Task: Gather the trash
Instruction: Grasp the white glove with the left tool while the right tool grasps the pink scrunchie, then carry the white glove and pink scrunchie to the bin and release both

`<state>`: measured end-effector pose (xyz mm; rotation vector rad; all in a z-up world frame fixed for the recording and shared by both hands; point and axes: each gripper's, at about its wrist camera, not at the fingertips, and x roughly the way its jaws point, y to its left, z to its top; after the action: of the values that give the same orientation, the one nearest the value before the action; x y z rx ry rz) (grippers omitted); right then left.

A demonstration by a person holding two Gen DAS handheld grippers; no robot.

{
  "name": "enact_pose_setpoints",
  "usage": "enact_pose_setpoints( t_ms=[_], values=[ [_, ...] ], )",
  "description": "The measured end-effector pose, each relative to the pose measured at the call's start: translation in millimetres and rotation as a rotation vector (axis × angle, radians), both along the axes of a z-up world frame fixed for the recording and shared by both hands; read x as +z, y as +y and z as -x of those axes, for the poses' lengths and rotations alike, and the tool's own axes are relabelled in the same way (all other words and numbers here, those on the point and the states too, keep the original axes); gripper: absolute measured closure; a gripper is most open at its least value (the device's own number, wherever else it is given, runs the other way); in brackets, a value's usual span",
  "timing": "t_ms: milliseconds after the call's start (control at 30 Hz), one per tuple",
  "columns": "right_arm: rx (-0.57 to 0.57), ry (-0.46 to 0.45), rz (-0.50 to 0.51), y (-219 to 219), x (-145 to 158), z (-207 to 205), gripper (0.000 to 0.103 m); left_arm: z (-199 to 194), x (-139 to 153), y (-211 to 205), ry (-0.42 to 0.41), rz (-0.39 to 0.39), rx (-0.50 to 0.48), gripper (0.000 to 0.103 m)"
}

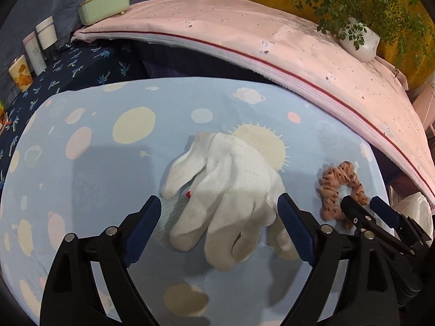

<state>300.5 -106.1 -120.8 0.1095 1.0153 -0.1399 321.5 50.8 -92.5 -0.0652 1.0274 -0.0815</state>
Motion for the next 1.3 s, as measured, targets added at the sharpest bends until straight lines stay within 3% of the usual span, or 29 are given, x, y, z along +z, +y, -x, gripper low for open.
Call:
enact_pose_setpoints(
  t_ms=[200, 433, 467, 533, 567, 700, 767, 1300],
  values=[
    [0.018, -0.038, 0.034, 6, -6, 4, 0.035, -2, -15, -2, 0.023, 0.004, 0.008, 0.019],
    [0.021, -0.046, 0.034, 5, -7, 4, 0.035, 0, -16, -5, 0.01, -0.01, 0.003, 0.021],
    [0.023, -0.042, 0.033, 5, -6, 4, 0.037, 0, -16, -5, 0.007, -0.008, 0.002, 0.023],
    [0.03, -0.041, 0.031, 6, -5, 5, 0.047, 2, -14, -6, 0.004, -0.007, -0.009, 0.039],
    [0.037, -0.041, 0.028, 6, -4, 6, 0.056, 3, -12, -7, 0.005, -0.001, -0.019, 0.043],
    [0.057, -0.03, 0.011, 9, -1, 11, 0.09, 6, -8, -8, 0.026, 0.045, -0.037, 0.075],
    [0.056, -0.027, -0.004, 9, 1, 16, 0.09, 9, -5, -11, 0.033, 0.056, -0.05, 0.086],
    [0.005, -0.166, -0.038, -17, 76, 82, 0.094, 70, 64, -43, -0.065, 0.091, -0.114, 0.09]
  ],
)
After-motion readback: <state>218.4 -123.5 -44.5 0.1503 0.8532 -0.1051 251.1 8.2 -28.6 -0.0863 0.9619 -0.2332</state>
